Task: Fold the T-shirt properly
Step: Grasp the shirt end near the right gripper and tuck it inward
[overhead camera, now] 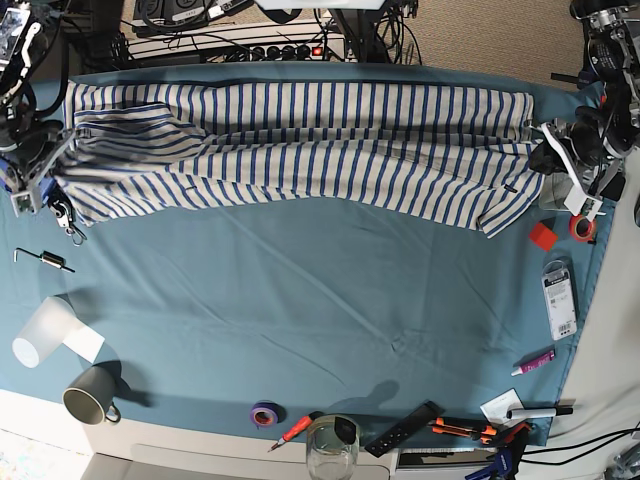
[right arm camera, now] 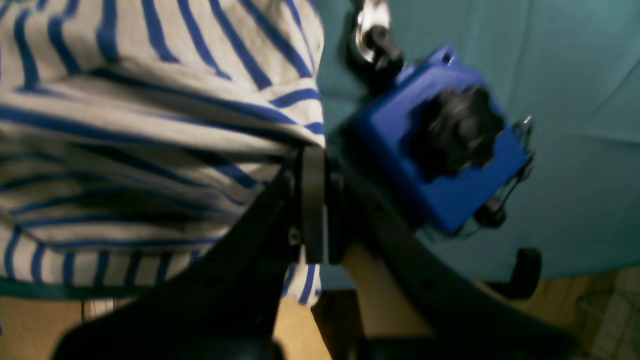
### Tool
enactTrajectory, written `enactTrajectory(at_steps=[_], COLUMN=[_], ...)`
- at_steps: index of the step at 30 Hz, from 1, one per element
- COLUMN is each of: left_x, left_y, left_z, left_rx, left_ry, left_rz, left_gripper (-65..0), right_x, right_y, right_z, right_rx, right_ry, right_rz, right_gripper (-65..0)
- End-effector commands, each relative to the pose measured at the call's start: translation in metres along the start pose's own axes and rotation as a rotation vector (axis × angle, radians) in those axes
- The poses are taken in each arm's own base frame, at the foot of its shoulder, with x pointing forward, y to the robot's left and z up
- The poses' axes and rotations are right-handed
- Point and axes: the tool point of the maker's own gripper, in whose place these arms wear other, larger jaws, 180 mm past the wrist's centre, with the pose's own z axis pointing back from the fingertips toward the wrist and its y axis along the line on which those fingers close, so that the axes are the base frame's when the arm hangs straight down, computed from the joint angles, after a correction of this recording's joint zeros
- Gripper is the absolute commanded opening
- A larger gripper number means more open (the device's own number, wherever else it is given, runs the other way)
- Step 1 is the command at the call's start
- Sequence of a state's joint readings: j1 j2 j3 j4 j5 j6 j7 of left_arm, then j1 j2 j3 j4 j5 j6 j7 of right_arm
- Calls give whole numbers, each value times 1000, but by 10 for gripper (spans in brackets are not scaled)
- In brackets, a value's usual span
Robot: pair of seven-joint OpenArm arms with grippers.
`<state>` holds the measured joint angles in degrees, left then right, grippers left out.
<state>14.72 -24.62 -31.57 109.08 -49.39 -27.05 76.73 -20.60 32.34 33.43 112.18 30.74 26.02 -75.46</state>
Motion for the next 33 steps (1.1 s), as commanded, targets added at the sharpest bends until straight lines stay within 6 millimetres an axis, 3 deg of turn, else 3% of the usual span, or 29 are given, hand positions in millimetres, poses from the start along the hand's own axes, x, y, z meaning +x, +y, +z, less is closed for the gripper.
enactTrajectory(at_steps=[1,13,19,25,26,28,30,33], left_x=[7,-39,-43,-44,-44,-44,-44,-45], left_y=[3,-6,-18,-26,-26,-26,-25,-20], left_z=[6,5,-2,-6,-6,-6,-5,-2], left_rx=[9,-12,-43,-64,-65,-65,-61,-47], left_ry=[-18,87,73,62,61,60,63,65], left_rz=[-21,23,61,54,55,55,58,62], left_gripper=[-650,-650,-650,-650,-589,-454,-359,-334], right_x=[5,-20,-40,-42,-41,-39,-36,-37], right_y=[-11,-19,-12,-7,-5,2,6,15], right_z=[6,3,-7,-8,-9,-9,-9,-8], right_rx=[-41,-88,-56,-33,-21,15,40,92], right_ry=[-12,80,136,137,133,117,104,114], right_rz=[23,37,-16,-4,4,11,5,-11], right_gripper=[-650,-650,-650,-650,-650,-590,-559,-559])
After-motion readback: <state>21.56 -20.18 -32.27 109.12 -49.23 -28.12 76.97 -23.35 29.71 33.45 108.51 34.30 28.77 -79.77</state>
